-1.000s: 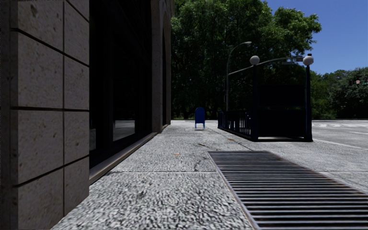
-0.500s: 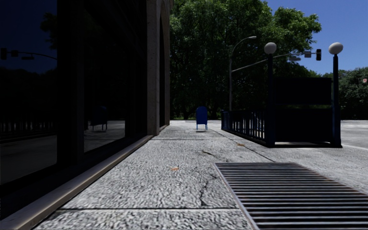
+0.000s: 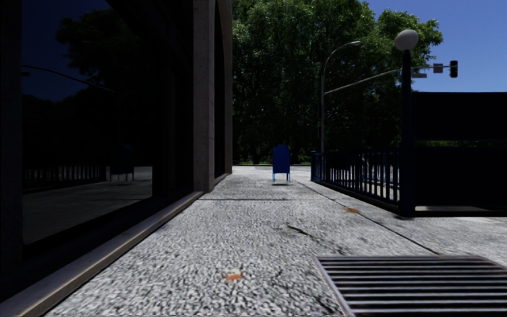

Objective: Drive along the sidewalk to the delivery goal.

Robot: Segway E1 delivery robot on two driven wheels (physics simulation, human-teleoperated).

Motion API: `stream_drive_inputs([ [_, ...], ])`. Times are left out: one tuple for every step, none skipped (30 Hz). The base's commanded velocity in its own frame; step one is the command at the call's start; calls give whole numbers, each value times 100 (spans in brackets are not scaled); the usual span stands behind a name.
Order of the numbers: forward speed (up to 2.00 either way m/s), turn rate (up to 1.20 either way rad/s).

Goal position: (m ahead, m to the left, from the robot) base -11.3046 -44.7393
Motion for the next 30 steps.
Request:
stream_drive_inputs([
  [200,0],
  [200,0],
  [200,0],
  [200,0],
  [200,0],
  [200,0],
  [200,0],
  [200,0],
  [200,0],
  [200,0],
  [200,0],
  [200,0],
  [200,0],
  [200,0],
  [200,0],
  [200,0],
  [200,0],
  [200,0],
  [200,0],
  [200,0],
  [200,0],
  [200,0],
  [200,0],
  [200,0],
  [200,0],
  [200,0],
  [200,0],
  [200,0],
  [200,0],
  [200,0],
])
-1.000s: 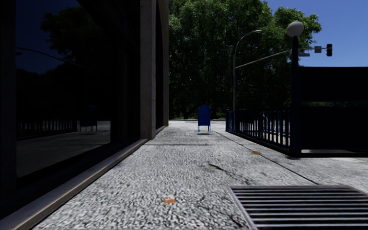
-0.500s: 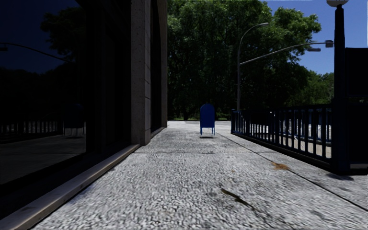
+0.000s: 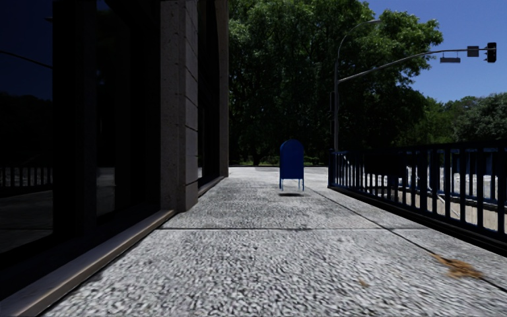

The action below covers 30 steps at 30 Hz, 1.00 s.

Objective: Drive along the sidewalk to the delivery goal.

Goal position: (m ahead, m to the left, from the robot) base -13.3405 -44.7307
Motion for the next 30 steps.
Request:
stream_drive_inputs([
  [200,0],
  [200,0],
  [200,0],
  [200,0],
  [200,0],
  [200,0],
  [200,0],
  [200,0],
  [200,0],
  [200,0],
  [200,0],
  [200,0],
  [200,0],
  [200,0],
  [200,0],
  [200,0],
  [200,0],
  [200,0],
  [200,0],
  [200,0],
  [200,0],
  [200,0],
  [200,0],
  [200,0],
  [200,0],
  [200,0],
  [200,0],
  [200,0],
  [200,0],
  [200,0],
])
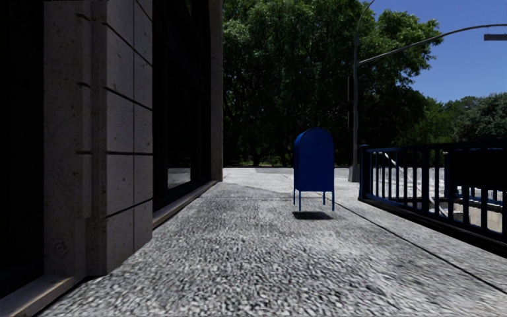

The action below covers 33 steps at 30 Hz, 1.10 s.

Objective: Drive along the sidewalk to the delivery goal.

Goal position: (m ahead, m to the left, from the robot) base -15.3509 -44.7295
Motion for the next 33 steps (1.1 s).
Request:
stream_drive_inputs([
  [200,0],
  [200,0],
  [200,0],
  [200,0],
  [200,0],
  [200,0],
  [200,0],
  [200,0],
  [200,0],
  [200,0],
  [200,0],
  [200,0],
  [200,0],
  [200,0],
  [200,0],
  [200,0],
  [200,0],
  [200,0],
  [200,0],
  [200,0],
  [200,0],
  [200,0],
  [200,0],
  [200,0],
  [200,0],
  [200,0],
  [200,0],
  [200,0],
  [200,0],
  [200,0],
  [200,0],
  [200,0],
  [200,0],
])
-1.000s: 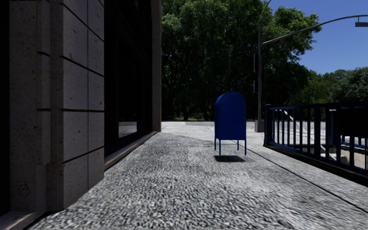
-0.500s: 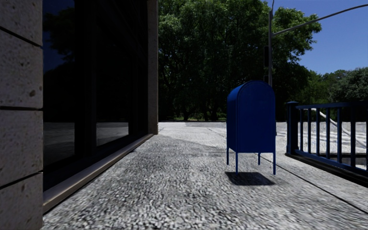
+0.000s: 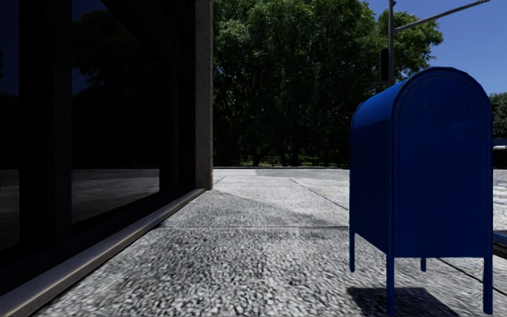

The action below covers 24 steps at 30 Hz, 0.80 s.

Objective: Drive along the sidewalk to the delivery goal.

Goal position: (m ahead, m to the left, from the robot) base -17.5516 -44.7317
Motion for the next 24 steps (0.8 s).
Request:
stream_drive_inputs([
  [200,0],
  [200,0],
  [200,0],
  [200,0],
  [200,0],
  [200,0],
  [200,0],
  [200,0],
  [200,0],
  [200,0],
  [200,0],
  [200,0],
  [200,0],
  [200,0],
  [200,-21],
  [200,-34],
  [200,-34],
  [190,-39],
  [169,-46],
  [158,-56],
  [158,-56],
  [156,-59],
  [155,-60],
  [155,-60],
])
